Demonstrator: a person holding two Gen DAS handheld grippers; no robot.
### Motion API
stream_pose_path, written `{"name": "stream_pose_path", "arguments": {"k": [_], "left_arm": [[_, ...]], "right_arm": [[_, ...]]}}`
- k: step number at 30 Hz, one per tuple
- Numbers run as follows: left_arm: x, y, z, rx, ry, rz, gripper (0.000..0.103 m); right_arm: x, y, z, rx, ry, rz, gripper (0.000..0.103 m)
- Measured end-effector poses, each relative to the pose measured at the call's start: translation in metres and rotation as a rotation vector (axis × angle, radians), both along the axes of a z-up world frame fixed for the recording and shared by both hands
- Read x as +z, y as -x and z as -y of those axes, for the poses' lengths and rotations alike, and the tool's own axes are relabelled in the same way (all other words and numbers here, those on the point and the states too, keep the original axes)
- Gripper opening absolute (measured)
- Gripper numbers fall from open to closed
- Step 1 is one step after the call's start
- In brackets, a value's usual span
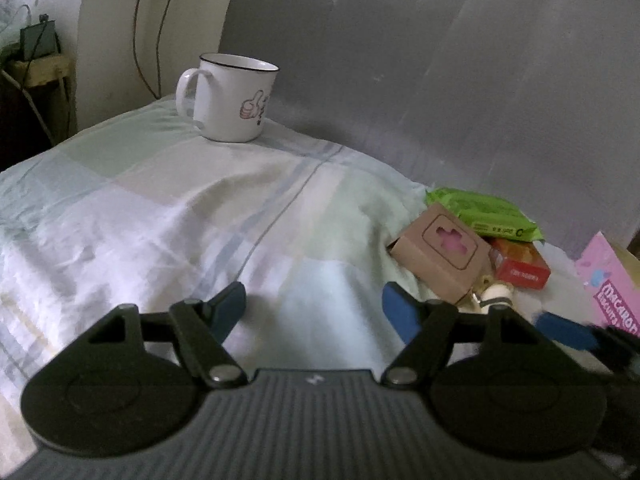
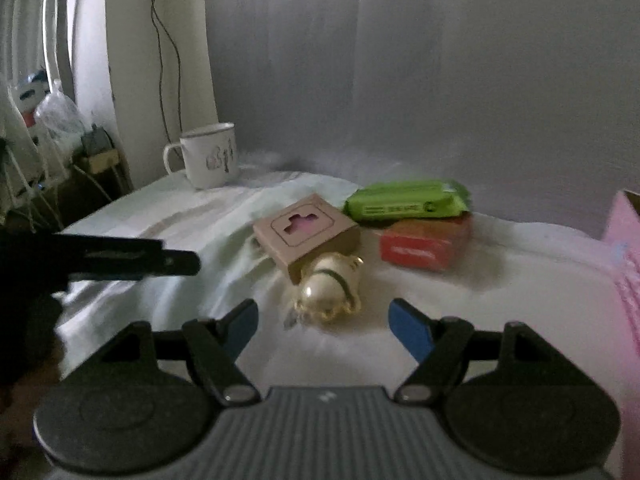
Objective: Organize rigid objects
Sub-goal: 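Grasp the gold-and-white round ornament with the right gripper, then carry the ornament into the pink tin and open the right gripper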
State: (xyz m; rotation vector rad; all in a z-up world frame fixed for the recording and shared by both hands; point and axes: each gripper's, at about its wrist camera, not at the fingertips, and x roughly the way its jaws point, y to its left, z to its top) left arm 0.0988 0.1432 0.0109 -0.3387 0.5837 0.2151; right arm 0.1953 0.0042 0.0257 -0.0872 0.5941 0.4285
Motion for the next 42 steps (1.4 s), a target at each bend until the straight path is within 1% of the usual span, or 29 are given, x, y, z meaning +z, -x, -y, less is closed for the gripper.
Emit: {"name": "stream_pose_path", "arguments": {"k": [1,3,4,5,6,8,10,14,17,20,22,24,25,26,27,28,30,31,32,34,36,38,40,41,42], "left_arm": [[-0.001,-0.001,0.000,-0.009,-0.004,0.000,0.077],[-0.001,-0.003,0.002,-0.032,-0.015,0.003,0.077],[-0.001,-0.003,0.004,-0.046,-0.018,0.007,0.077],[-0.001,-0.003,0.006,-0.066,-0.017,0.013,0.077],[0.000,-0.002,0.008,-0.093,-0.011,0.020,0.077],[0.001,-0.001,0.013,-0.148,-0.001,0.038,0.077],[0.001,0.001,0.018,-0.222,0.018,0.053,0.077],[0.000,0.006,0.034,-0.467,0.143,0.053,0.077],[0.005,0.018,0.063,-0.649,0.174,0.044,0.077],[0.008,0.031,0.100,-0.777,0.184,0.015,0.077],[0.005,0.037,0.128,-0.841,0.206,-0.022,0.078],[-0.001,0.040,0.156,-0.878,0.208,-0.067,0.078],[-0.002,0.042,0.167,-0.880,0.192,-0.073,0.078],[-0.001,0.047,0.179,-0.872,0.146,-0.058,0.078],[-0.001,0.049,0.191,-0.874,0.109,-0.062,0.078],[0.000,0.051,0.200,-0.874,0.085,-0.060,0.077],[0.001,0.052,0.212,-0.921,0.104,-0.075,0.056],[0.002,0.051,0.217,-0.946,0.118,-0.086,0.051],[0.002,0.050,0.226,-0.967,0.122,-0.098,0.048],[0.007,0.052,0.246,-0.988,0.089,-0.085,0.048],[0.017,0.054,0.260,-1.011,0.072,-0.063,0.048],[0.031,0.054,0.273,-1.047,0.071,-0.034,0.046],[0.049,0.048,0.287,-1.079,0.061,0.013,0.046],[0.056,0.045,0.295,-1.089,0.059,0.031,0.045],[0.063,0.041,0.303,-1.094,0.053,0.045,0.045]], "right_arm": [[-0.003,-0.008,-0.005,-0.002,0.013,-0.008,0.074],[-0.010,-0.025,-0.013,-0.011,0.020,-0.043,0.068],[-0.012,-0.033,-0.014,-0.012,0.011,-0.073,0.058],[-0.013,-0.036,-0.014,-0.011,-0.002,-0.083,0.047],[-0.013,-0.035,-0.013,-0.010,-0.001,-0.077,0.043],[-0.013,-0.029,-0.009,0.002,0.002,-0.075,0.043],[-0.013,-0.017,0.000,0.010,-0.008,-0.076,0.043],[-0.010,0.018,0.021,0.033,-0.008,-0.082,0.043],[-0.008,0.057,0.042,0.050,-0.004,-0.080,0.043],[-0.007,0.096,0.064,0.053,0.027,-0.060,0.043],[-0.007,0.118,0.081,0.035,0.033,-0.041,0.043],[-0.006,0.133,0.095,0.011,0.027,-0.040,0.043],[-0.006,0.141,0.103,-0.002,0.022,-0.037,0.043],[-0.006,0.147,0.110,-0.011,0.017,-0.033,0.043],[-0.006,0.154,0.116,-0.020,0.012,-0.026,0.043],[-0.005,0.160,0.123,-0.032,0.009,-0.020,0.043],[-0.004,0.170,0.132,-0.052,0.001,-0.012,0.043],[-0.004,0.173,0.138,-0.068,-0.003,-0.010,0.043],[-0.004,0.177,0.147,-0.082,-0.019,-0.008,0.043],[-0.004,0.184,0.163,-0.120,-0.069,-0.010,0.043],[-0.004,0.195,0.178,-0.156,-0.115,0.008,0.043],[0.001,0.207,0.192,-0.196,-0.142,0.066,0.041],[0.010,0.218,0.206,-0.233,-0.140,0.151,0.039],[0.016,0.220,0.212,-0.251,-0.139,0.187,0.036],[0.022,0.221,0.219,-0.278,-0.133,0.226,0.034]]}}
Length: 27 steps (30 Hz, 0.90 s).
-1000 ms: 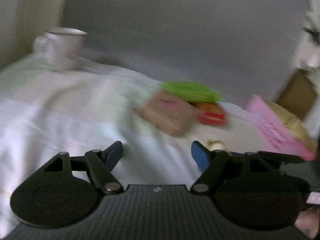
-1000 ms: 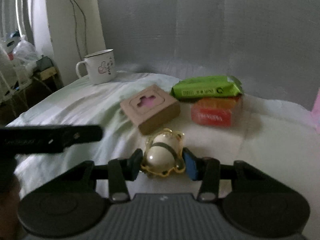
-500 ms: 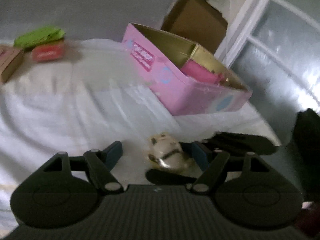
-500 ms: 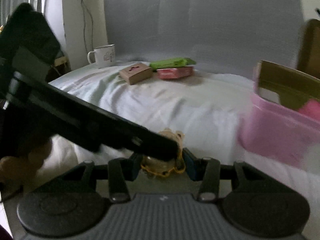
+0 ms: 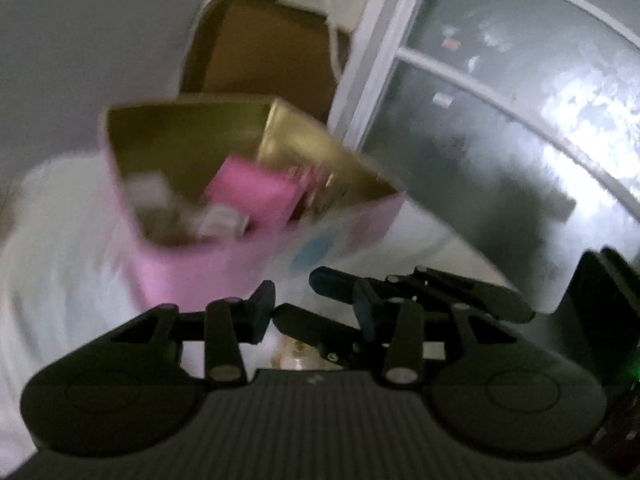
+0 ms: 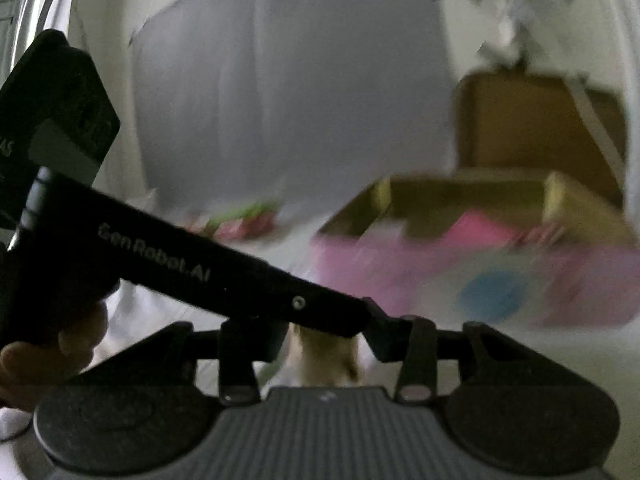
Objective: Organize rigid objects
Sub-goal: 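Carry the ornament into the pink tin and open the right gripper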
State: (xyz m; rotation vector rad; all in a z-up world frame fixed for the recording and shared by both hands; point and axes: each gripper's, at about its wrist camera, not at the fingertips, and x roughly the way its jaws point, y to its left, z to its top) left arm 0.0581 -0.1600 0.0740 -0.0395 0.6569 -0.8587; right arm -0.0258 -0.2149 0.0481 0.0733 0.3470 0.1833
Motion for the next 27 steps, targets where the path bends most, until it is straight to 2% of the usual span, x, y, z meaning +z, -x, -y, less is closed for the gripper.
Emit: {"name": "stream_pose_path", "arguments": {"k": [4,8,11,13,14,16,19,22,23,25,26,27], "left_arm": [[0.018,-0.027,0.037,-0.012,-0.005,0.065,0.045],[0.024,-0.055,0.057,-0.003,-0.007,-0.006,0.045],[0.024,-0.040,0.047,-0.019,0.006,0.015,0.049],[0.020,-0.030,0.040,-0.023,-0.008,0.008,0.055],[0.015,-0.026,0.037,-0.014,-0.028,-0.003,0.060],[0.003,-0.022,0.034,0.009,-0.070,-0.026,0.061],[-0.019,-0.024,0.039,0.009,-0.120,-0.099,0.067],[-0.039,-0.025,0.048,0.024,-0.197,-0.105,0.071],[-0.045,-0.024,0.051,0.016,-0.216,-0.113,0.071],[-0.057,-0.025,0.056,-0.020,-0.229,-0.147,0.064],[-0.058,-0.020,0.059,-0.015,-0.239,-0.107,0.057],[-0.058,-0.017,0.064,-0.031,-0.260,-0.085,0.040]], "right_arm": [[0.022,-0.015,0.031,-0.087,0.006,0.087,0.033],[0.030,-0.045,0.064,-0.146,-0.025,0.092,0.033],[0.031,-0.045,0.085,-0.118,-0.133,0.076,0.036],[0.024,-0.032,0.092,-0.089,-0.163,0.045,0.038],[0.018,-0.029,0.093,-0.074,-0.165,0.033,0.043],[0.006,-0.009,0.091,-0.044,-0.150,0.001,0.053],[-0.011,0.003,0.077,0.024,-0.095,-0.079,0.059],[-0.023,0.002,0.056,0.072,0.031,-0.121,0.073],[-0.026,-0.001,0.050,0.076,0.070,-0.137,0.074],[-0.029,-0.011,0.042,0.089,0.105,-0.177,0.073],[-0.032,-0.018,0.040,0.092,0.112,-0.202,0.065],[-0.035,-0.026,0.039,0.098,0.110,-0.233,0.063]]}}
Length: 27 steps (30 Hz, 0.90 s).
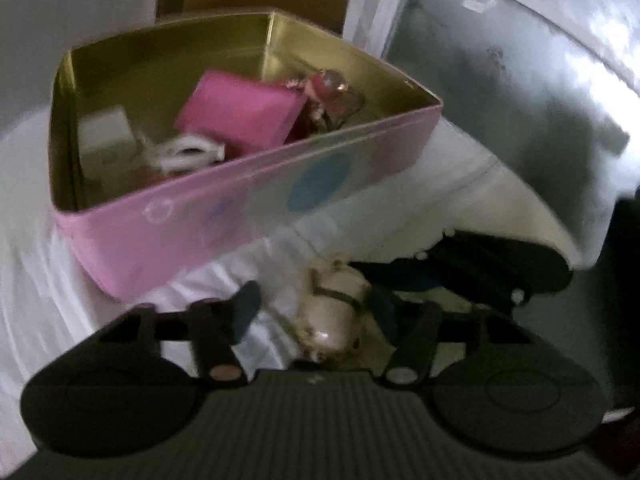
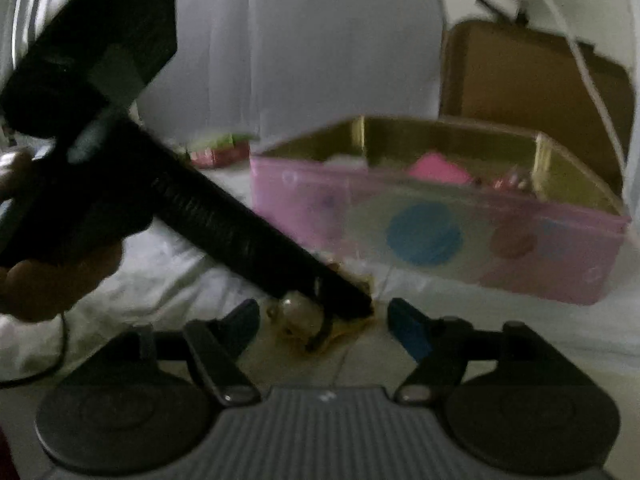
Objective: Organize rigid objects
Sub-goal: 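Carry the ornament into the pink tin and open the right gripper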
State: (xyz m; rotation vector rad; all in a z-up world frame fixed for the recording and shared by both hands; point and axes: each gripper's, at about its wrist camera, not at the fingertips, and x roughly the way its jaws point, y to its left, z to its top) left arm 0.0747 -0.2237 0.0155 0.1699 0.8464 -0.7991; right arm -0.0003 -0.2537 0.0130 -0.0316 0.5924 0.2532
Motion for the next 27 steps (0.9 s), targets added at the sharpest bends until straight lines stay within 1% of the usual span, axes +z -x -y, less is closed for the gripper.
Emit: {"name": "stream_pose_path", "arguments": {"k": [1,3,5,7,9,10,12,14,16,17,18,19,20,21,23,24,27], "left_arm": [[0.001,0.002,0.003,-0.012,-0.004,-0.012,0.041],[0.010,0.004,0.002,-0.004,0.008,-0.003,0.041],[0.025,0.008,-0.001,-0.024,0.049,0.016,0.041],[0.044,0.010,0.001,-0.042,0.086,0.064,0.041],[0.062,0.009,0.011,-0.053,0.105,0.143,0.041],[0.070,0.004,0.018,-0.051,0.108,0.173,0.041],[0.078,-0.012,0.030,-0.046,0.117,0.205,0.042],[0.078,-0.033,0.044,-0.033,0.127,0.207,0.043],[0.071,-0.059,0.054,-0.001,0.137,0.179,0.046],[0.066,-0.069,0.059,0.024,0.130,0.167,0.053],[0.062,-0.076,0.065,0.061,0.106,0.166,0.056],[0.057,-0.084,0.068,0.098,0.079,0.172,0.056],[0.053,-0.088,0.068,0.129,0.059,0.174,0.056],[0.051,-0.089,0.064,0.147,0.063,0.170,0.057],[0.053,-0.085,0.045,0.155,0.132,0.169,0.057],[0.057,-0.081,0.038,0.169,0.137,0.184,0.056],[0.066,-0.064,0.004,0.208,0.174,0.240,0.058]], "right_arm": [[0.000,-0.003,0.001,0.003,-0.013,0.000,0.062],[0.003,-0.003,0.001,0.017,-0.043,0.016,0.062],[0.008,0.006,-0.001,0.004,-0.036,0.072,0.061],[0.020,0.011,0.005,-0.013,-0.035,0.136,0.061],[0.036,0.017,0.009,-0.040,-0.029,0.216,0.061],[0.043,0.016,0.012,-0.055,-0.020,0.253,0.061],[0.057,0.005,0.018,-0.085,0.010,0.305,0.062],[0.064,-0.011,0.028,-0.125,0.020,0.335,0.062],[0.063,-0.029,0.041,-0.162,0.016,0.328,0.062],[0.061,-0.041,0.047,-0.185,0.008,0.317,0.063],[0.057,-0.055,0.054,-0.206,0.006,0.309,0.063],[0.051,-0.068,0.059,-0.232,0.013,0.300,0.072],[0.046,-0.075,0.064,-0.279,0.016,0.300,0.076],[0.041,-0.080,0.069,-0.321,0.006,0.301,0.075],[0.038,-0.072,0.078,-0.350,-0.061,0.314,0.073],[0.037,-0.065,0.080,-0.347,-0.087,0.326,0.073],[0.037,-0.048,0.077,-0.396,-0.085,0.390,0.069]]}}
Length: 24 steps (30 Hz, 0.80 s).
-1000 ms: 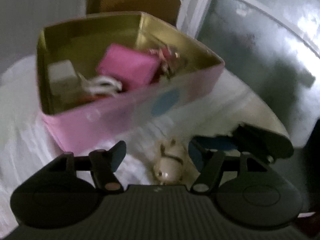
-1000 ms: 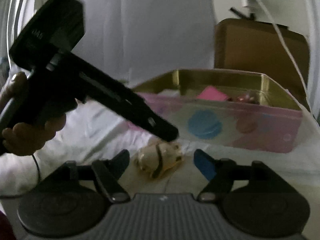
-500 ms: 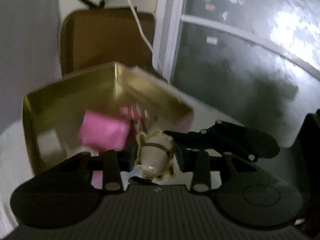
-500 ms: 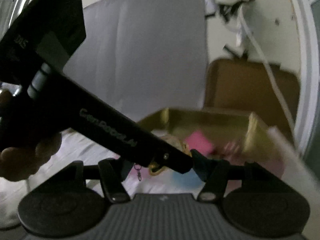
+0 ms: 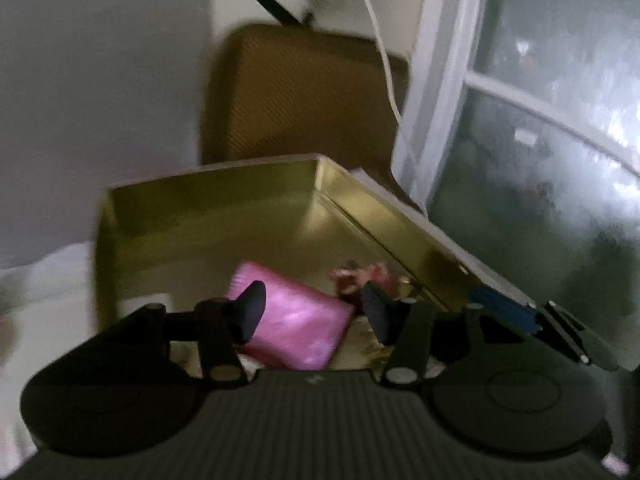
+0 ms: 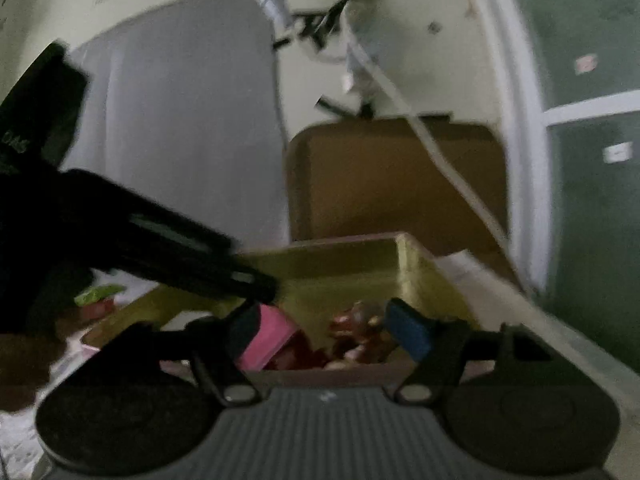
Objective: Organize rigid objects
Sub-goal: 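Carry the ornament into the pink tin and open the right gripper, then move the right gripper toward the green wipes pack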
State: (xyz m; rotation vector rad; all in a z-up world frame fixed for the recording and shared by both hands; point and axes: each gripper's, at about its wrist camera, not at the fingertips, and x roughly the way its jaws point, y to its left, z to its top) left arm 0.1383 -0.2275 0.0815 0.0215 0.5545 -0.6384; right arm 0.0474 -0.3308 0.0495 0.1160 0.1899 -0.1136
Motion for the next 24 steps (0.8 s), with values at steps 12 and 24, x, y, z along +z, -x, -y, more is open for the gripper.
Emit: {"name": "stream_pose_path", "arguments": {"k": [12,24], "left_arm": [[-0.040,0.054,-0.150,0.244,-0.129,0.040,0.065],[-0.072,0.010,-0.277,0.633,-0.080,-0.046,0.065]], "right_arm": [[0.030,0.031,-0.060,0.117,0.001,0.076,0.103],[0.040,-0.049,-0.174,0.376,-0.123,-0.103,0.101]]}}
